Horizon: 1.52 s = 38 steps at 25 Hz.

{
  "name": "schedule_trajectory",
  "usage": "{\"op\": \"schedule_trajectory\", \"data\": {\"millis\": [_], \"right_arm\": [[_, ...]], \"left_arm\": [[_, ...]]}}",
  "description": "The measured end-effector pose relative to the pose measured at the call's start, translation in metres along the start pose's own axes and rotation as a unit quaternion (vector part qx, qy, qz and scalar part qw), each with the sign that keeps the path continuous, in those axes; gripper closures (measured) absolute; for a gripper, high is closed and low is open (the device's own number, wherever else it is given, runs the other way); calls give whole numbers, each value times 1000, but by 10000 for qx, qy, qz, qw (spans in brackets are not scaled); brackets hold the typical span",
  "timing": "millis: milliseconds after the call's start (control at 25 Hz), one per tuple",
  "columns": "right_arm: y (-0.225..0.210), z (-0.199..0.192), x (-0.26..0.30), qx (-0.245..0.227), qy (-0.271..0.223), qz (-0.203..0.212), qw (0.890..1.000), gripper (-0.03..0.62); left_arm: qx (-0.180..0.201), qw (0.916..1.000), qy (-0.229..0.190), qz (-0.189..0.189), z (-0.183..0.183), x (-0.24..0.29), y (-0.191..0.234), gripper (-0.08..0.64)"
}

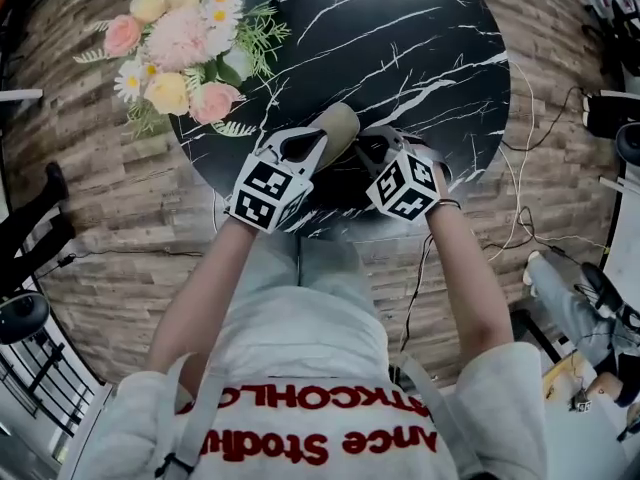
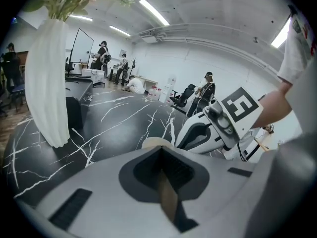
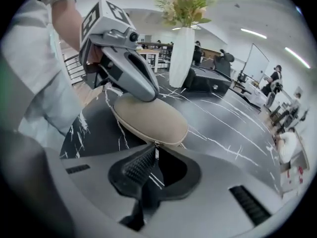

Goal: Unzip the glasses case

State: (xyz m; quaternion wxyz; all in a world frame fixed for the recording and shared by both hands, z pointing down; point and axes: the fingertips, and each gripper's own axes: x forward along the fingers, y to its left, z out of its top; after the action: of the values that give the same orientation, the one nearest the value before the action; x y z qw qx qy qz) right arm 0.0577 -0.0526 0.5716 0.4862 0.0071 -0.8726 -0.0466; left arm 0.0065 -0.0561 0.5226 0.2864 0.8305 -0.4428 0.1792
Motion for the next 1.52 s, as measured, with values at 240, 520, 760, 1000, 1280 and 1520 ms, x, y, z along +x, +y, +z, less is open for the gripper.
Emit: {"op": "schedule_trajectory", "data": {"millis": [240, 520, 760, 1000, 1280, 1520], "right_arm": [[7, 4, 0, 900, -322, -268, 9951, 560], [30, 16, 2, 1242, -428, -386, 9906, 560], [54, 30, 7, 1780, -660, -493, 9806, 560], [85, 50, 18, 2254, -881, -353, 9696, 560], [110, 105, 44, 2599, -1258, -238, 9571, 575], [120, 73, 34, 3067, -1059, -198, 9457, 574]], "left_arm": [[-205, 9995, 43, -233, 0, -1, 1, 558], [-238, 9992, 43, -319, 0, -2, 1, 558], [-196, 9994, -25, -299, 0, -2, 0, 558], [-382, 9979, 5, -519, 1, -2, 0, 558], [-484, 9961, 45, -733, 1, -1, -1, 558], [-384, 9942, 307, -958, 1, -7, 5, 558]]}}
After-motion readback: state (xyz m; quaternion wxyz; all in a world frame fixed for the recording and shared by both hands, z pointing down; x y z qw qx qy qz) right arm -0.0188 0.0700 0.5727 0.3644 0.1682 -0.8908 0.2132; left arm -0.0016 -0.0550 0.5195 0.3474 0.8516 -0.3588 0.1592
